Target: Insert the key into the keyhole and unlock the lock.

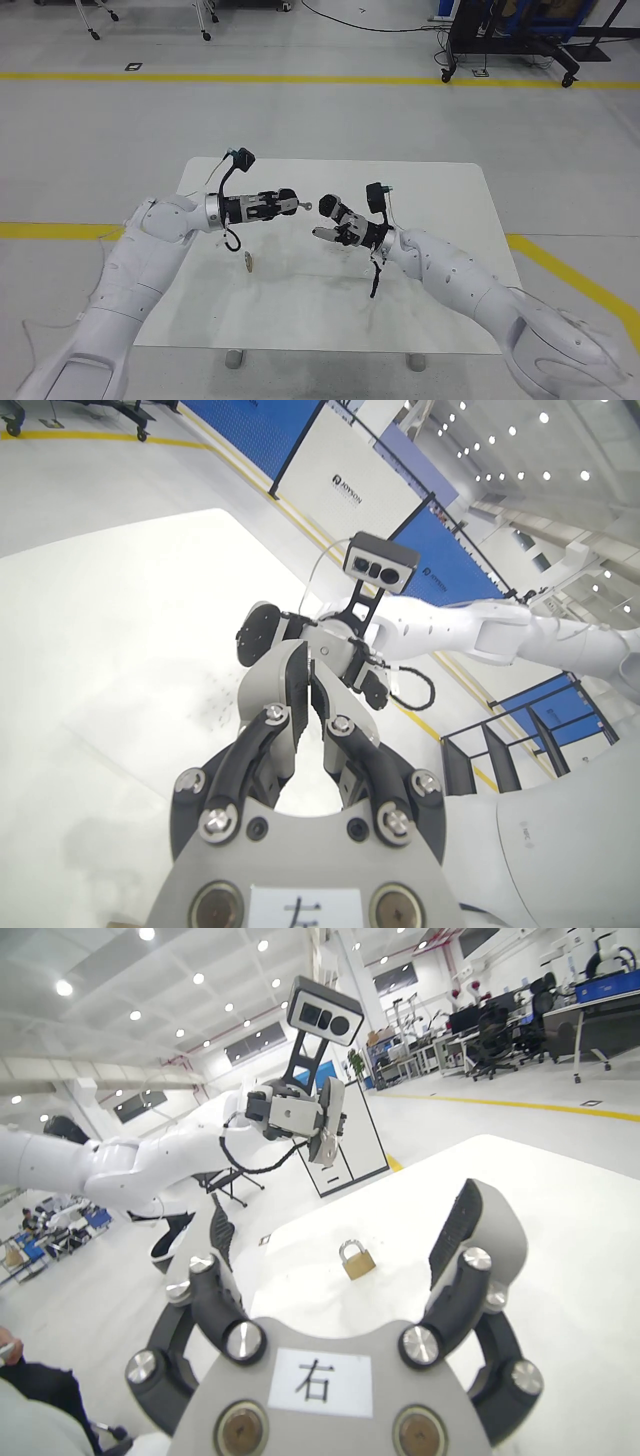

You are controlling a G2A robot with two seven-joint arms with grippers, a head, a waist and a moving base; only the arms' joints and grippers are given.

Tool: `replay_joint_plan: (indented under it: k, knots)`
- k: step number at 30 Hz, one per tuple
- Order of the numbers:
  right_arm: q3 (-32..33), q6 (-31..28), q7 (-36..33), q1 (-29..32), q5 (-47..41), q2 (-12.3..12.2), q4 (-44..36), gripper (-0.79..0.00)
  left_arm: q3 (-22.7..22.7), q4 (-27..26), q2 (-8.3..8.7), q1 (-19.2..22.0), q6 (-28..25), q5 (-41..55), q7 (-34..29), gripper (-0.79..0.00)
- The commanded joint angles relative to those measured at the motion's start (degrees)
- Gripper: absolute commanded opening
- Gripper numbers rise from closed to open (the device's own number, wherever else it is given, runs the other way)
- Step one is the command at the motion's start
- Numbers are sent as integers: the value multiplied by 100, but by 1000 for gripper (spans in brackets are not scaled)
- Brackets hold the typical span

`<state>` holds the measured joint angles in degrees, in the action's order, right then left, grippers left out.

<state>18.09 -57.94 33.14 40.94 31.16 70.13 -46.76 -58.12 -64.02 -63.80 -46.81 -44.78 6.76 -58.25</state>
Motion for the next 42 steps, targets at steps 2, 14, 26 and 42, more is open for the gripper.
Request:
replay_joint_plan:
  k: [2,14,26,42]
  knots:
    - [210,-6,-92,185,159,-171,-300,-314,42,-28,14,-12,25,69,-149,-785]
    - [492,-6,-658,546,-498,-414,-1139,-413,253,-26,18,26,-40,172,-84,-785]
    - [487,-6,-1220,506,-1200,-346,-1095,-465,348,-117,88,24,-52,373,-73,-785]
    - [514,-6,-2028,516,-2098,-213,-1071,-785,414,-98,177,56,-167,488,42,-785]
